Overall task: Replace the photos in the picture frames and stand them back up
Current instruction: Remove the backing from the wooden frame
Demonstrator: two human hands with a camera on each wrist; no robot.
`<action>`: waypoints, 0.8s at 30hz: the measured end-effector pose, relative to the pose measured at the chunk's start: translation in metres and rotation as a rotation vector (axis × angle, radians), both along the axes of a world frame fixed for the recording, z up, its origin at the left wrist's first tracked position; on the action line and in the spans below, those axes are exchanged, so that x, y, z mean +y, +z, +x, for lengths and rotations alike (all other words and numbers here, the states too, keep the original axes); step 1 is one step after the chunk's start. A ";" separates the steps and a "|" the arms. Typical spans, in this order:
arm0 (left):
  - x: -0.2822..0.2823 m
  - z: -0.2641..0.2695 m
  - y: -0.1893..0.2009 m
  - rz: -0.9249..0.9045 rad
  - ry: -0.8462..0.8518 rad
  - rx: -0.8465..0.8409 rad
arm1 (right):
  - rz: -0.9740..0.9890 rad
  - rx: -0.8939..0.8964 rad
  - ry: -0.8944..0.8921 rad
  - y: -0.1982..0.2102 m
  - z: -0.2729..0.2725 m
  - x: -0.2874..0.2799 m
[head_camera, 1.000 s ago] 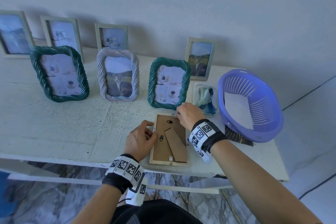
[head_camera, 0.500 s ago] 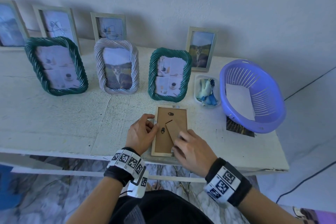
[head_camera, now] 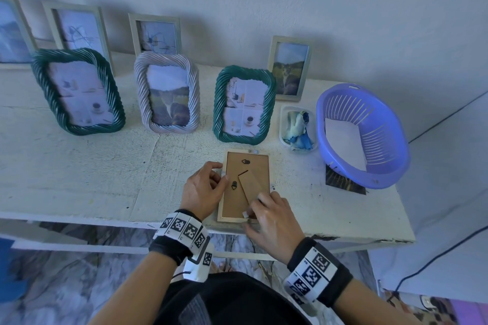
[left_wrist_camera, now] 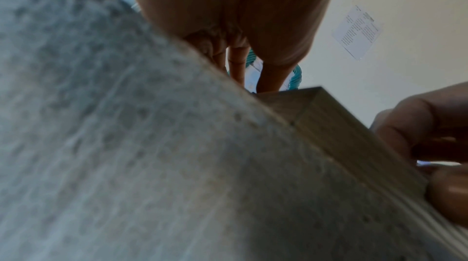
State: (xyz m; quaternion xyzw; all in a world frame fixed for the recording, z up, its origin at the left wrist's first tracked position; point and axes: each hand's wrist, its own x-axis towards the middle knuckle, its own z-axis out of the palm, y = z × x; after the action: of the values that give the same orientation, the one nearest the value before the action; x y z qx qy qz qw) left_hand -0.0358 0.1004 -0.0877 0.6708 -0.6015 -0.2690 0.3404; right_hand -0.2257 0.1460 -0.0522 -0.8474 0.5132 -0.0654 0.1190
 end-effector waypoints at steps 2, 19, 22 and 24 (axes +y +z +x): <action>0.000 0.000 0.000 0.002 -0.001 0.003 | 0.026 -0.004 0.005 -0.001 0.001 0.002; 0.003 0.005 -0.003 -0.008 -0.020 0.103 | -0.017 0.080 -0.048 0.018 0.005 -0.017; 0.004 0.006 -0.002 0.008 -0.030 0.110 | -0.030 0.162 -0.126 0.020 0.017 -0.025; 0.004 0.006 -0.002 0.005 -0.033 0.111 | -0.016 0.162 -0.151 0.021 0.023 -0.029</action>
State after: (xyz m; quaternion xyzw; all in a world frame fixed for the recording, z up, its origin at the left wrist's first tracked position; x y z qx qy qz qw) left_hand -0.0295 0.1048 -0.0896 0.6456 -0.5922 -0.3126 0.3671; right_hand -0.2022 0.1171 -0.0312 -0.8097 0.5832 -0.0099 0.0650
